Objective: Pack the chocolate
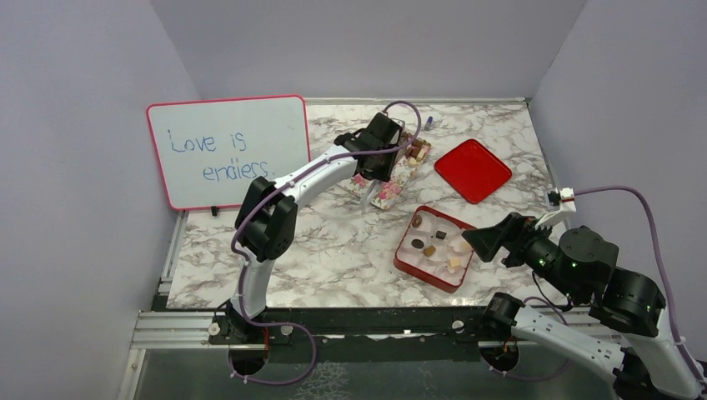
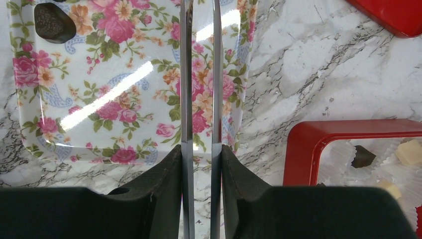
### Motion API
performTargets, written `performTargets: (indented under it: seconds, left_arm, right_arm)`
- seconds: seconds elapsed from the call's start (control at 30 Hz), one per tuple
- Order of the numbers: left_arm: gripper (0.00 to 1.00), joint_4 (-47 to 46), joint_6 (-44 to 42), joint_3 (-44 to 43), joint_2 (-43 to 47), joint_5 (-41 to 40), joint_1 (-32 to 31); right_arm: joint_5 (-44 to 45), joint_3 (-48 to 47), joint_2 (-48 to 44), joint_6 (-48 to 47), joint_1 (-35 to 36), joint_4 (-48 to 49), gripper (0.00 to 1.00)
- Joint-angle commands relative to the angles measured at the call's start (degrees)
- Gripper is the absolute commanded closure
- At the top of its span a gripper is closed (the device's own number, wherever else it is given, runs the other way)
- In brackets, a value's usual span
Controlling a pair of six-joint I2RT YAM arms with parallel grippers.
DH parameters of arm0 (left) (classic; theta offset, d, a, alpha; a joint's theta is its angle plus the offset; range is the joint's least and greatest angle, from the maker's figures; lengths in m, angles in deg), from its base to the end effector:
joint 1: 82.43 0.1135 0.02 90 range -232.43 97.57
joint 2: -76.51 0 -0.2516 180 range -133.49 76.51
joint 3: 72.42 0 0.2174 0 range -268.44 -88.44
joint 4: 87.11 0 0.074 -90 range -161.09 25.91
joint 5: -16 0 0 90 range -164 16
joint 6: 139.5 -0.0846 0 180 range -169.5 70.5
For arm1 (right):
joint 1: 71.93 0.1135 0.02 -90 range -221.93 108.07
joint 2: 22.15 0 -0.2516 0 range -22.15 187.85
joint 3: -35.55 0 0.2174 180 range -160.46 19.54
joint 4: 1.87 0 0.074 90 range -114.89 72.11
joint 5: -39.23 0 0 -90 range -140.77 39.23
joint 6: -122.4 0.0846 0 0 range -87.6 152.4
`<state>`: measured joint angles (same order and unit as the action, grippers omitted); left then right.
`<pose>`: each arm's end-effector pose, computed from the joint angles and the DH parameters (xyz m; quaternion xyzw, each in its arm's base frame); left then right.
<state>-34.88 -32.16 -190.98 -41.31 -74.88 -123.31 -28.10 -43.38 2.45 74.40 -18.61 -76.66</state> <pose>0.3438 -0.2959 0.2147 0.1901 0.9247 -0.1541 0.2916 0.0623 0.0290 0.3417 0.0321 0.8126 0.3046 0.4959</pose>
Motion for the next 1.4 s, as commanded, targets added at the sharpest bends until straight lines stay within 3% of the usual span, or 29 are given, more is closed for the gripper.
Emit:
performTargets:
  seconds: [0.0,0.13,0.43,0.97,1.13,1.37]
  left_arm:
    - [0.74,-1.65,-1.07,-0.87,1.45,0.75,-0.16]
    - [0.66,-1.83,-1.7,-2.23,-0.77,0.75,-0.16]
    - [0.59,-1.83,-2.75,-6.94,-5.15,0.81,-0.16]
    - [0.64,-1.7,-3.55,-12.76,-11.28,1.32,-0.16]
    - [0.64,-0.94,-3.85,-12.96,-11.02,-3.98,-0.1]
    - [0.64,-0.87,-3.46,-12.69,-10.93,-2.91,0.1]
  right_arm:
    - [0.8,0.95,-0.77,-0.22,0.47,2.04,0.06]
    - [0.94,0.54,-0.6,-0.39,0.44,1.67,0.06]
    - [1.74,-0.54,-0.76,-0.6,0.42,0.84,0.06]
    - [2.53,0.41,-0.75,-0.76,0.44,1.11,0.06]
    - [3.37,-0.08,-0.83,-0.78,0.47,0.27,0.06]
    - [4.08,-0.01,-0.72,-0.91,0.42,0.37,0.06]
